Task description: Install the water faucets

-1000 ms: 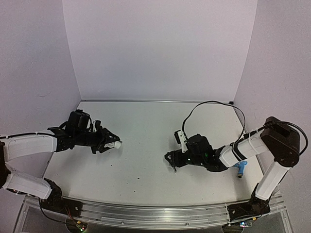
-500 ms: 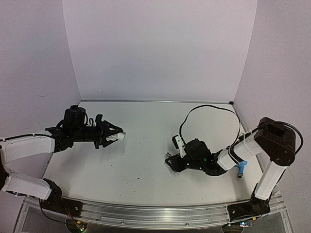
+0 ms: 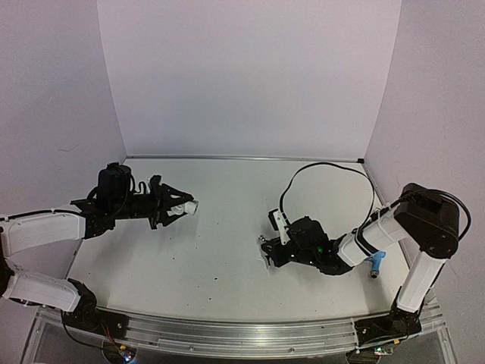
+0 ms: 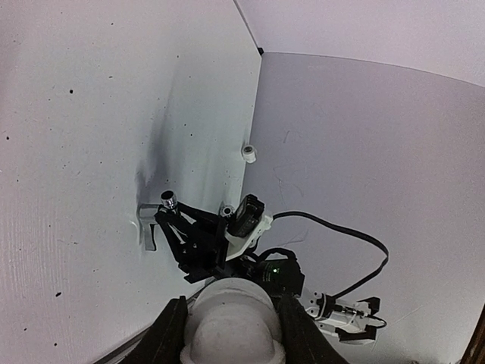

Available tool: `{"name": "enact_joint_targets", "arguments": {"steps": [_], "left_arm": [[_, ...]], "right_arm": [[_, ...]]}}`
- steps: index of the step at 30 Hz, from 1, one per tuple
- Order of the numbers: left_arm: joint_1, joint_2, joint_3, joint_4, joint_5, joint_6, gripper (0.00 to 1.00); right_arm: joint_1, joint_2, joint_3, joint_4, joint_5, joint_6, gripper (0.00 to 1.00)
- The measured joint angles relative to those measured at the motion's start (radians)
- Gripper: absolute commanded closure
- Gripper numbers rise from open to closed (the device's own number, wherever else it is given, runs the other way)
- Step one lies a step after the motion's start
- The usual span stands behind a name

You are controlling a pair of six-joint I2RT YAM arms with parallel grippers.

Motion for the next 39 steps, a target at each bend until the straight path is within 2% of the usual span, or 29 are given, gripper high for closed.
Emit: {"name": "enact_joint_targets", "arguments": {"steps": [3, 7, 8, 13, 19, 21, 26, 31, 39], "left_arm": [[0.000, 0.000, 0.000, 0.023, 0.015, -0.009, 1.00], [0.000, 0.000, 0.003, 0.068, 0.032, -0.027, 1.00], [0.000, -0.002, 0.007, 0.097, 0.036, -0.030, 1.00], [0.000, -0.052, 0.049, 0.182, 0.024, -0.007, 1.00], [0.000, -0.098, 0.122, 0.282, -0.018, -0.006, 1.00], [0.000, -0.080, 0.152, 0.311, -0.027, -0.071, 1.00], [0.000, -0.024, 0.158, 0.317, -0.031, -0.224, 1.00], [0.000, -0.023, 0.157, 0.314, -0.039, -0.311, 1.00], [0.000, -0.050, 0.137, 0.286, -0.066, -0.360, 1.00]], "right_arm": [[-0.002, -0.029, 0.000, -0.032, -0.043, -0.065, 1.00], [-0.004, -0.132, 0.085, -0.177, -0.200, -0.248, 1.00], [-0.008, -0.140, 0.202, -0.280, -0.266, -0.338, 1.00], [-0.010, -0.140, 0.618, -0.561, -0.377, -0.622, 1.00], [-0.009, -0.130, 0.934, -0.795, -0.377, -0.888, 1.00], [-0.007, -0.117, 1.007, -0.864, -0.360, -1.000, 1.00], [0.016, -0.035, 1.138, -0.960, -0.264, -1.198, 1.00], [0.051, 0.026, 1.191, -1.004, -0.194, -1.317, 1.00], [0.070, 0.050, 1.234, -1.025, -0.178, -1.369, 1.00]]}}
